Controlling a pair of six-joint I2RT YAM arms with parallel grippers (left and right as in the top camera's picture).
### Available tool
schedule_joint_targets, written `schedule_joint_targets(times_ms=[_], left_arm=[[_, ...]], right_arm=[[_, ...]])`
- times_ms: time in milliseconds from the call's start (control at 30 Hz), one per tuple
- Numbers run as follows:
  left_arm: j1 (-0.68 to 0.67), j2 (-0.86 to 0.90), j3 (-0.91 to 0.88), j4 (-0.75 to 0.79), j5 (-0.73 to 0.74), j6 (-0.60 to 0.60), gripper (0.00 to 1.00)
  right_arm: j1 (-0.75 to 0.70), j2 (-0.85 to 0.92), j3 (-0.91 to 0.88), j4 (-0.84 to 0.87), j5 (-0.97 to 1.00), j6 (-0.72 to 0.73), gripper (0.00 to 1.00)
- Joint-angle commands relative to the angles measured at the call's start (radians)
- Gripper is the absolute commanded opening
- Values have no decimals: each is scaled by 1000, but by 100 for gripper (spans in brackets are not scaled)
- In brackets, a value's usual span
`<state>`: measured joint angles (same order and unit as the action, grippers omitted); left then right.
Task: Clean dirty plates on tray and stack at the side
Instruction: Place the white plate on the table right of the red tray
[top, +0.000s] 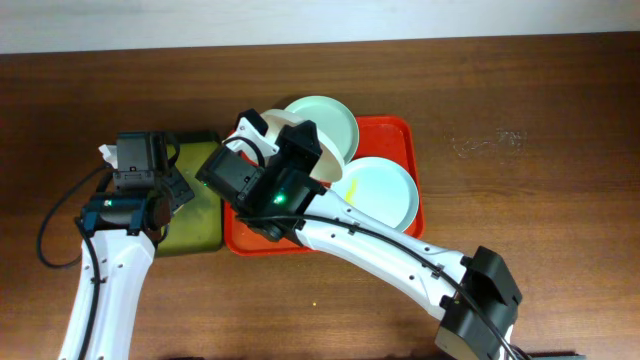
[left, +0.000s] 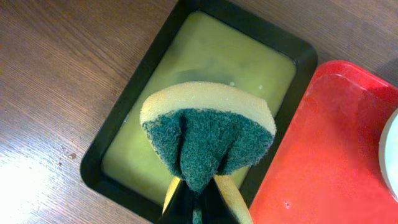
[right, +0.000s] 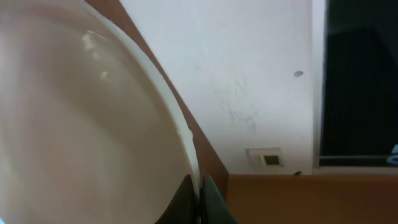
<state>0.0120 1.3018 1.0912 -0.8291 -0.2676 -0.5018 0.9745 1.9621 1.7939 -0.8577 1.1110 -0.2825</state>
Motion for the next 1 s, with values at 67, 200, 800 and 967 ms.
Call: schedule_joint_targets(times_ms=[67, 200, 800, 967], left_arm=[[4, 0, 3, 0, 29, 2, 0], [4, 0, 3, 1, 29, 2, 0], [4, 0, 3, 5, 25, 2, 0], [4, 0, 3, 9, 25, 2, 0]], right_arm=[[-71, -43, -32, -42, -349, 419, 4], [-224, -88, -32, -40, -486, 842, 4], [-1279, -87, -346, 44, -1306, 473, 4], [-1389, -87, -540, 232, -1369, 473, 4]])
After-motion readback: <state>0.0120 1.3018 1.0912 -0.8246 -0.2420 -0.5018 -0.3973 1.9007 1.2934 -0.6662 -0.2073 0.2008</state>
